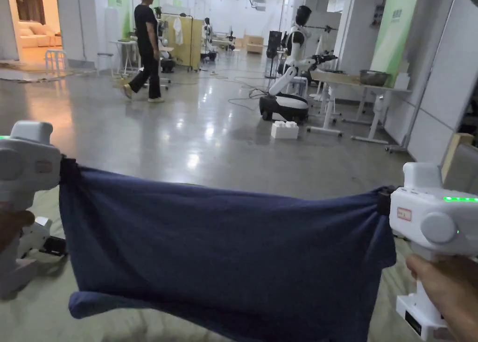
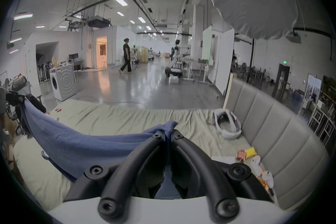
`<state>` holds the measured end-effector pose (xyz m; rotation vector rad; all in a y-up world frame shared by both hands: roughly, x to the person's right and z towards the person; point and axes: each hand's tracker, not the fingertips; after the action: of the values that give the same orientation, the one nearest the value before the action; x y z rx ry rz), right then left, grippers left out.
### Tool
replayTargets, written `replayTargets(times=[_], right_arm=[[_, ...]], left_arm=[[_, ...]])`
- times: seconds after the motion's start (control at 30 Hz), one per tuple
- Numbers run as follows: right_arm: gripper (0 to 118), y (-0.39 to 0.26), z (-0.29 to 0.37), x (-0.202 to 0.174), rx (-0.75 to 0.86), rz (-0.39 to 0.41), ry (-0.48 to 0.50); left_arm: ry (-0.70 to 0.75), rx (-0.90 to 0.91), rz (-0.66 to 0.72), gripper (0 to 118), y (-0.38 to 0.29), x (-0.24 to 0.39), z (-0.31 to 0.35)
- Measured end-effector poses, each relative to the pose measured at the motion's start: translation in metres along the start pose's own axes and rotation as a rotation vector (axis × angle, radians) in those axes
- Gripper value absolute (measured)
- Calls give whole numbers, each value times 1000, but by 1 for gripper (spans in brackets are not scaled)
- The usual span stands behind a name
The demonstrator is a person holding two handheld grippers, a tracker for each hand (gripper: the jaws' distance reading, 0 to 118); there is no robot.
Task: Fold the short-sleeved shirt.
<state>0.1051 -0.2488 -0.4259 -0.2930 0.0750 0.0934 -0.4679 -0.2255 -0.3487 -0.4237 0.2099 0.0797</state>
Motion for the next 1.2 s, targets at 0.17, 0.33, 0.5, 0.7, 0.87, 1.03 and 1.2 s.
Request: replayTargets(times=[0.17, 0.33, 0.5, 0.7, 0.87, 1.03, 1.2], right_arm=[[6, 72, -13, -4, 64, 44, -36], [6, 134, -29, -5, 96, 55, -69], [6, 184, -37, -8, 137, 53, -101], [6, 203, -42, -7, 161, 41, -136], [6, 169, -46, -7, 149, 72, -135], [6, 101, -54, -5, 68, 73, -124], [6, 26, -48, -4, -10, 67, -110]], left_arm=[[9, 46, -7, 8, 65, 9, -5], [13, 84, -9, 8, 117, 12, -16], [47, 124, -38, 8, 159, 26, -23], [70, 142, -84, 8, 178, 38, -39], [67, 135, -71, 8, 156, 38, -54], [43, 66, -60, 8, 93, 36, -75], [20, -5, -57, 8, 5, 34, -80]])
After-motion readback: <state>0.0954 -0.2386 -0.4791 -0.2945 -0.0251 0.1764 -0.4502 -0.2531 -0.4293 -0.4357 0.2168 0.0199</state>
